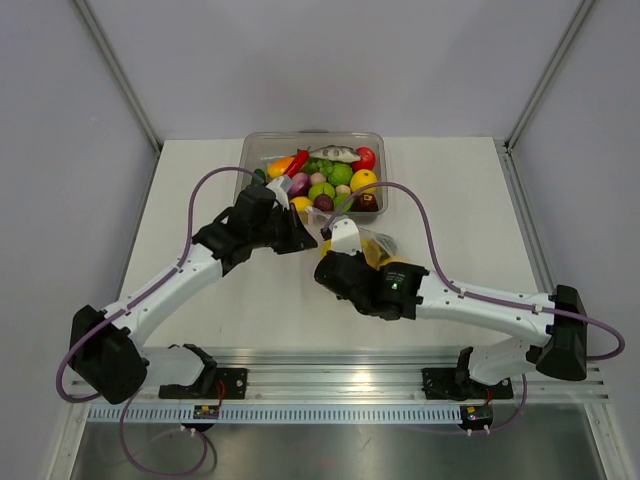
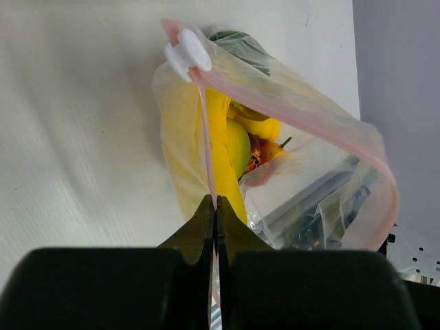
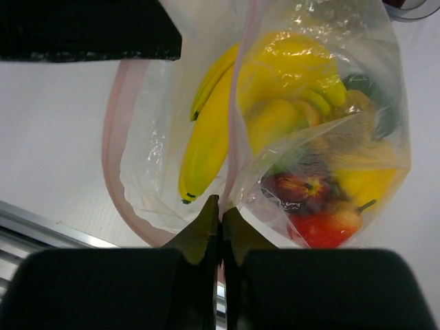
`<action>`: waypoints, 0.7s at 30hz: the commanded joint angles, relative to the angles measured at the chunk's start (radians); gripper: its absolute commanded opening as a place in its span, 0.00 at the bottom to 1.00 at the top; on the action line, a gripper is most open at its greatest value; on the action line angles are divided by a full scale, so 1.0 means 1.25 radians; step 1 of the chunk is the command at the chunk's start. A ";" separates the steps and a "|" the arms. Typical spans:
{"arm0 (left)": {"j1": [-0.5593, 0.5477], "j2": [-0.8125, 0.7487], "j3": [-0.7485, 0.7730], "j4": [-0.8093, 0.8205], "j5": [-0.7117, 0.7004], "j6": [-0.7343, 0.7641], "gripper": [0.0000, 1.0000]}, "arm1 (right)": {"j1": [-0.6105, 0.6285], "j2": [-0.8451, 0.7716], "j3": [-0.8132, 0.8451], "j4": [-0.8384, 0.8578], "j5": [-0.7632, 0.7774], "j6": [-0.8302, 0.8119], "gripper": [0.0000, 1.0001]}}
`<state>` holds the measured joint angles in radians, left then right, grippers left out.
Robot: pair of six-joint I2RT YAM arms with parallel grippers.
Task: Place the food in the zip-top bag and seal the zipper
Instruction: Pick up the zipper food storage bag at the center of the board.
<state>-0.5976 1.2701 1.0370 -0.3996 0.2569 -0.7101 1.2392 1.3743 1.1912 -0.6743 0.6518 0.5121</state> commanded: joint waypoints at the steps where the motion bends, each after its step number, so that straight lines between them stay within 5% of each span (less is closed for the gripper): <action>1: -0.003 -0.037 0.054 0.008 -0.030 0.022 0.00 | -0.024 -0.019 0.046 0.021 0.015 0.042 0.04; 10: -0.004 0.020 0.325 -0.118 -0.051 0.060 0.00 | -0.119 -0.109 0.176 0.046 -0.049 -0.290 0.01; 17: -0.007 0.003 0.313 -0.092 -0.034 0.034 0.00 | -0.150 -0.120 0.295 -0.012 -0.042 -0.405 0.00; 21: -0.013 -0.089 0.152 -0.003 -0.021 -0.011 0.00 | -0.158 -0.147 0.214 -0.004 -0.040 -0.380 0.02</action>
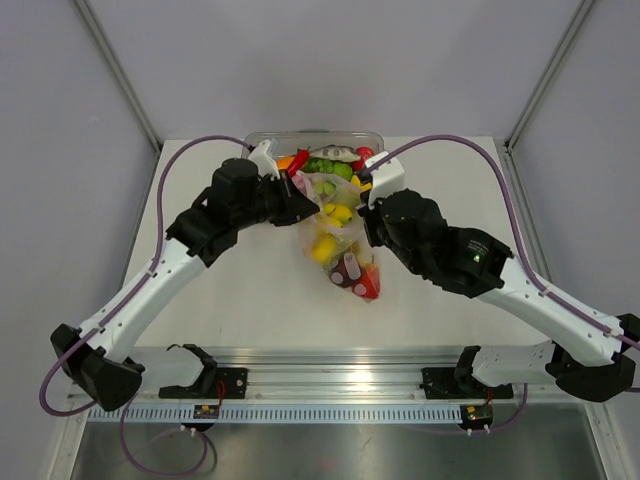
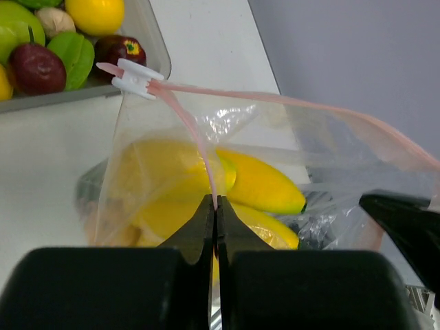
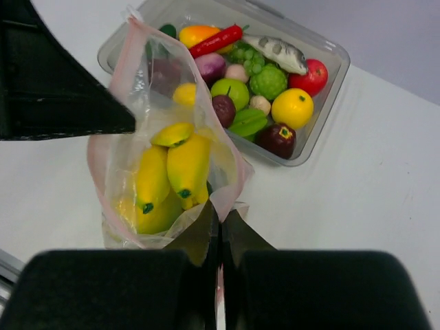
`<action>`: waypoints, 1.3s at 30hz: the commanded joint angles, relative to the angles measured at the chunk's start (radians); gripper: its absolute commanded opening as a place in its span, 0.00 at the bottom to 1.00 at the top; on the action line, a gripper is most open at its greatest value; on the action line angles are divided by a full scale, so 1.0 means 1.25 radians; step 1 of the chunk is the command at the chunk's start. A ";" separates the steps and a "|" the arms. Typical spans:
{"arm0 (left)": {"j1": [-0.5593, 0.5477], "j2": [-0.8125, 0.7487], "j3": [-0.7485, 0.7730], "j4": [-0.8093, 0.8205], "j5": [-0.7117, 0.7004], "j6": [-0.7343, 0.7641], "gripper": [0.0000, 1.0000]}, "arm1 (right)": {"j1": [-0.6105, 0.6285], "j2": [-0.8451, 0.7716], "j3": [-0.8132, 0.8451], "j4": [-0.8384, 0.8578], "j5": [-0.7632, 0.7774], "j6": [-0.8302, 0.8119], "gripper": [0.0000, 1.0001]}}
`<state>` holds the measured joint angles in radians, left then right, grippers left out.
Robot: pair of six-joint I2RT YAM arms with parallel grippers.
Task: Place the food in the zip-top bag and seal the zipper
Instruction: Pick up the zipper food storage bag at the center of the board, then adjust the zipper food storage bag at the center of the board.
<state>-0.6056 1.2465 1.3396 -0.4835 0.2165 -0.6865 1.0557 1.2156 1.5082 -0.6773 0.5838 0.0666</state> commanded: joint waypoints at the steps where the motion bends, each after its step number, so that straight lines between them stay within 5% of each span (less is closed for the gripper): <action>1: -0.010 -0.083 -0.118 0.097 0.013 -0.035 0.00 | -0.011 -0.029 -0.065 0.004 0.008 -0.012 0.02; 2: -0.016 -0.095 -0.140 0.106 0.019 -0.035 0.10 | -0.011 -0.036 -0.120 0.020 -0.014 -0.002 0.02; 3: -0.017 -0.101 -0.165 0.113 0.045 -0.030 0.47 | -0.013 -0.053 -0.151 0.031 -0.029 0.010 0.02; 4: -0.017 -0.109 -0.188 0.111 0.060 -0.020 0.65 | -0.015 -0.061 -0.183 0.042 -0.048 0.012 0.02; 7: -0.016 -0.120 -0.180 0.051 0.055 0.052 0.85 | -0.019 -0.062 -0.263 0.045 -0.096 0.012 0.02; 11: 0.030 -0.139 -0.140 -0.034 -0.055 0.182 0.84 | -0.020 -0.067 -0.271 0.007 -0.119 0.025 0.06; 16: 0.084 -0.170 -0.184 0.028 -0.111 0.243 0.77 | -0.021 -0.124 -0.292 0.003 -0.142 0.027 0.06; 24: 0.082 -0.130 -0.205 0.031 0.223 0.385 0.83 | -0.024 -0.169 -0.305 -0.034 -0.141 0.034 0.08; 28: 0.047 -0.081 -0.148 -0.090 0.197 0.488 0.89 | -0.024 -0.174 -0.307 -0.046 -0.168 0.034 0.09; 39: -0.046 -0.045 -0.143 -0.048 0.261 0.526 0.93 | -0.043 -0.174 -0.290 -0.106 -0.192 0.044 0.13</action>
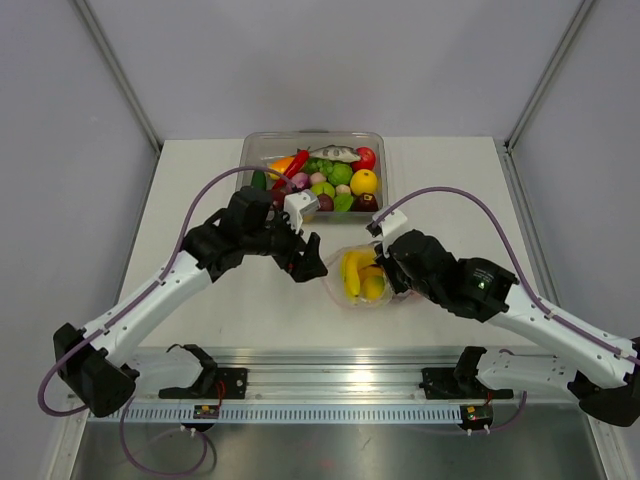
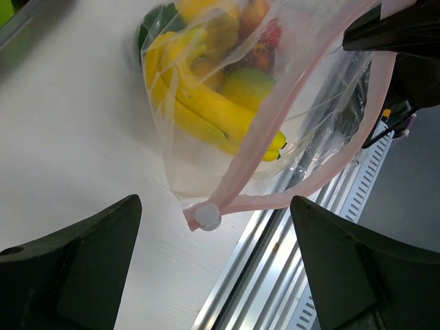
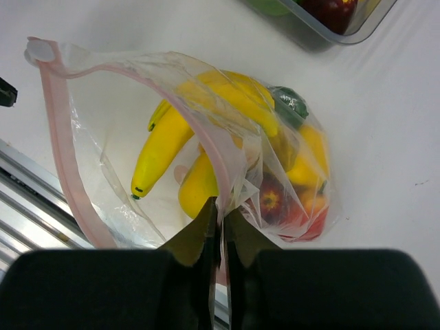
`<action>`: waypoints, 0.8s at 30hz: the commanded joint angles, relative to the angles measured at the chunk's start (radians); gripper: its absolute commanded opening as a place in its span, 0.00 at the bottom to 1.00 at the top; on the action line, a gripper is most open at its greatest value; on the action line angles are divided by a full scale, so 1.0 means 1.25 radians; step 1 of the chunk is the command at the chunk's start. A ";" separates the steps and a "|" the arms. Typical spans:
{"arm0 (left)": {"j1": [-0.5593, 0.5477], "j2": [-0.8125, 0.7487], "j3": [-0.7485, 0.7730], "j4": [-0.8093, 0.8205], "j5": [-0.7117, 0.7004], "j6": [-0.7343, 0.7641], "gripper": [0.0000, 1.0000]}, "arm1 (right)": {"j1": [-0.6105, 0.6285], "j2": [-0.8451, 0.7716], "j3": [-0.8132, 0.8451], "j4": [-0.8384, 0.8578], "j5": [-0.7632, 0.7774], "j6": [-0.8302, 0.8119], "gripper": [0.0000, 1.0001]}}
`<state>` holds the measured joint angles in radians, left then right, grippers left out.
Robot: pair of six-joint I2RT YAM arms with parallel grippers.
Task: Place the food in the zip-top bag and seal the zipper
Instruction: Adjust the zipper food storage bag at the center of the board.
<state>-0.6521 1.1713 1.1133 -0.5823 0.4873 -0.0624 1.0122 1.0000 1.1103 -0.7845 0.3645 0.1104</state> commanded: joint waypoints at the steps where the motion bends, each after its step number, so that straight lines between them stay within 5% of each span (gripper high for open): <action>1: -0.013 0.016 0.038 0.035 0.041 0.027 0.92 | -0.010 -0.002 0.031 -0.026 -0.013 0.009 0.13; 11: -0.150 0.122 0.101 0.026 -0.136 0.045 0.87 | -0.053 -0.021 0.051 -0.029 -0.034 -0.009 0.13; 14: -0.168 0.153 0.107 0.053 -0.154 0.027 0.78 | -0.064 -0.009 0.062 -0.033 -0.042 -0.013 0.13; 15: -0.169 0.160 0.109 0.061 -0.159 0.023 0.73 | -0.072 -0.005 0.064 -0.034 -0.047 -0.016 0.13; 16: -0.169 0.166 0.112 0.063 -0.175 0.007 0.54 | -0.078 0.000 0.069 -0.034 -0.050 -0.016 0.13; 18: -0.169 0.176 0.125 0.072 -0.190 -0.002 0.34 | -0.105 0.014 0.082 -0.034 -0.054 -0.022 0.13; 19: -0.169 0.172 0.133 0.079 -0.195 -0.019 0.13 | -0.119 0.027 0.087 -0.030 -0.067 -0.027 0.13; 21: -0.169 0.166 0.141 0.106 -0.196 -0.034 0.00 | -0.185 0.047 0.112 -0.023 -0.096 -0.049 0.14; 24: -0.162 0.178 0.188 0.108 -0.209 -0.064 0.00 | -0.263 0.099 0.160 -0.006 -0.190 -0.076 0.14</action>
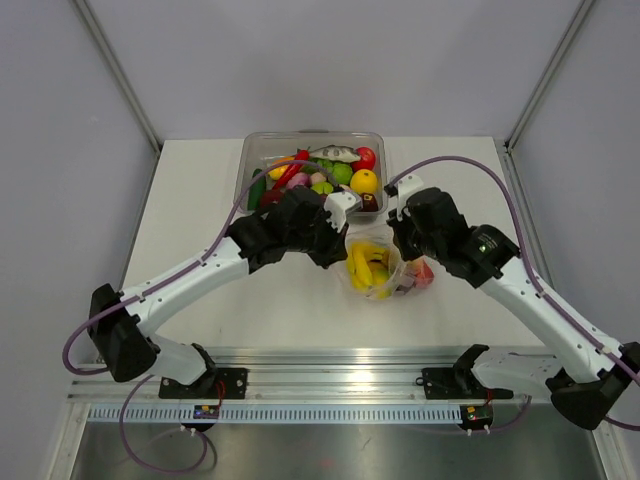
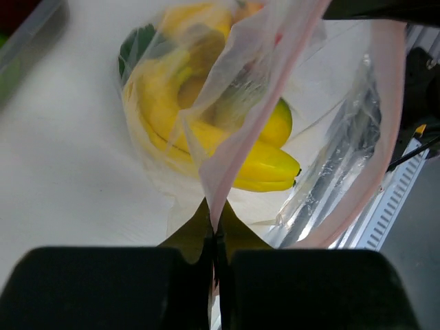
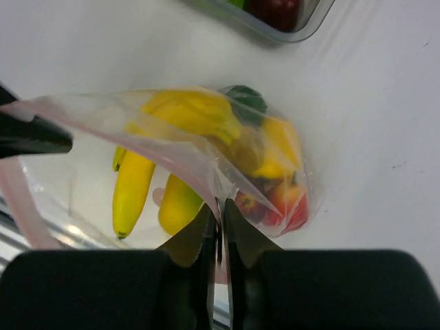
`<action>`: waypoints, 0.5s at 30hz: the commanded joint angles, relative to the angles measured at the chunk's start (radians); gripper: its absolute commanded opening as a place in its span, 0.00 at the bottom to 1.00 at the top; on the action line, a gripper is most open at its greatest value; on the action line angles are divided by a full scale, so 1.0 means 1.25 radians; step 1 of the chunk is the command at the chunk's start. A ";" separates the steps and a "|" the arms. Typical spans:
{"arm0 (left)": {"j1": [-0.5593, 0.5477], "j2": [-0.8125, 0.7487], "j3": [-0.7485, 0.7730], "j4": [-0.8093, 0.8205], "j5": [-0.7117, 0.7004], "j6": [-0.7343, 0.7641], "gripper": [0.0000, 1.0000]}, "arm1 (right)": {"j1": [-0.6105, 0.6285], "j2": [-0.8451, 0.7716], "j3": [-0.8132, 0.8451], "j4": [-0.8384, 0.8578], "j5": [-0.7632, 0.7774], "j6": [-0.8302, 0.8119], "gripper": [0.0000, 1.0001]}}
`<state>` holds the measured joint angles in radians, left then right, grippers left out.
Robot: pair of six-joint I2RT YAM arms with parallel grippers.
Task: Place the food in the zip-top bag and seal the zipper
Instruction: Adjust the zipper food storage bag at the center of the board.
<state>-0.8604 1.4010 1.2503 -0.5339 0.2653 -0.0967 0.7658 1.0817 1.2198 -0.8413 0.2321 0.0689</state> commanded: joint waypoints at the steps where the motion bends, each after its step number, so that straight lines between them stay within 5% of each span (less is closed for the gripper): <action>1: 0.010 0.003 0.095 0.063 -0.037 -0.059 0.00 | -0.110 0.061 0.082 0.048 -0.122 -0.048 0.14; 5: 0.048 0.066 0.194 0.034 -0.042 -0.158 0.00 | -0.146 0.130 0.173 0.056 -0.126 -0.036 0.27; 11: 0.056 0.137 0.308 0.017 -0.031 -0.263 0.00 | -0.146 0.141 0.289 -0.003 -0.154 0.017 0.62; 15: 0.058 0.127 0.296 0.027 0.004 -0.244 0.00 | -0.146 0.047 0.254 -0.012 -0.225 0.050 0.69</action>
<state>-0.7845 1.5833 1.5822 -0.5465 0.2348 -0.3721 0.5861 1.2469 1.5398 -0.8440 0.0372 0.0929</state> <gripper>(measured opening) 0.004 0.683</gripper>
